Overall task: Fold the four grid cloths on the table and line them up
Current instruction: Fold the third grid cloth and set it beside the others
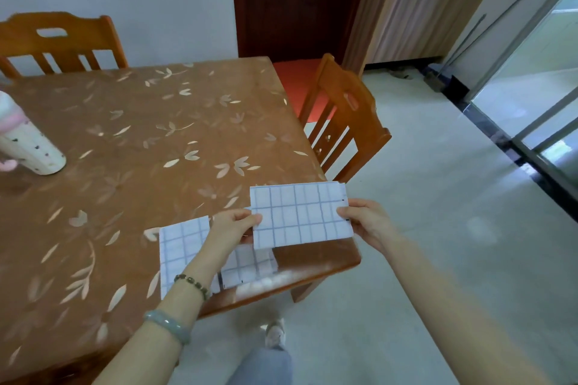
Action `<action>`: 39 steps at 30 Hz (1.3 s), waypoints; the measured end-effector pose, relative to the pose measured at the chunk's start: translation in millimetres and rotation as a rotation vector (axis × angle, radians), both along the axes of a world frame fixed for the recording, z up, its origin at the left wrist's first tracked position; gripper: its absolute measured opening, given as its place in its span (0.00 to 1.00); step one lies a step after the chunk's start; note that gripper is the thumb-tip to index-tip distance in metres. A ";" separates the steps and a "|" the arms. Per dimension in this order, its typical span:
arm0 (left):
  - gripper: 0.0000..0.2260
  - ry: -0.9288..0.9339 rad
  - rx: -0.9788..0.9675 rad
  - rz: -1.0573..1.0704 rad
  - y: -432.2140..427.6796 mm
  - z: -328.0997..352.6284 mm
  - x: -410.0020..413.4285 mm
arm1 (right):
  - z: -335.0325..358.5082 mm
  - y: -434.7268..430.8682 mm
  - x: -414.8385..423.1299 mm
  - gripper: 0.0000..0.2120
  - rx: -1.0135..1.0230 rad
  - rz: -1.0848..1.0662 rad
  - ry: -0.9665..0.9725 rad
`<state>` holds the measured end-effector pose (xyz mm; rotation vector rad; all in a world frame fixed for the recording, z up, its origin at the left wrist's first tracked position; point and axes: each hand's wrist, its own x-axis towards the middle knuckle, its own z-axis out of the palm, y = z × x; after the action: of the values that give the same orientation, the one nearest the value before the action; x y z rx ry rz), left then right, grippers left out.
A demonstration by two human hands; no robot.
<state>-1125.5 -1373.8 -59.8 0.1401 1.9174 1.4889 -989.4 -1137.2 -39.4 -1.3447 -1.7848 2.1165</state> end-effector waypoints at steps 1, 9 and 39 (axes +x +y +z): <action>0.11 -0.010 -0.004 0.003 6.1 -1.2 -3.2 | 0.3 8.4 -8.2 0.08 0.004 0.003 -0.001; 0.13 -0.185 -0.027 0.108 34.0 -32.8 3.8 | -19.1 61.9 -69.5 0.08 0.077 0.152 -0.098; 0.11 -0.600 -0.249 0.994 126.8 -88.6 132.7 | -122.3 37.6 -187.2 0.12 0.703 1.358 -0.016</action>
<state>-992.8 -1246.9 -148.4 -1.3848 1.6666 1.5568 -1176.6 -1099.6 -161.7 0.1776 -3.4536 1.2505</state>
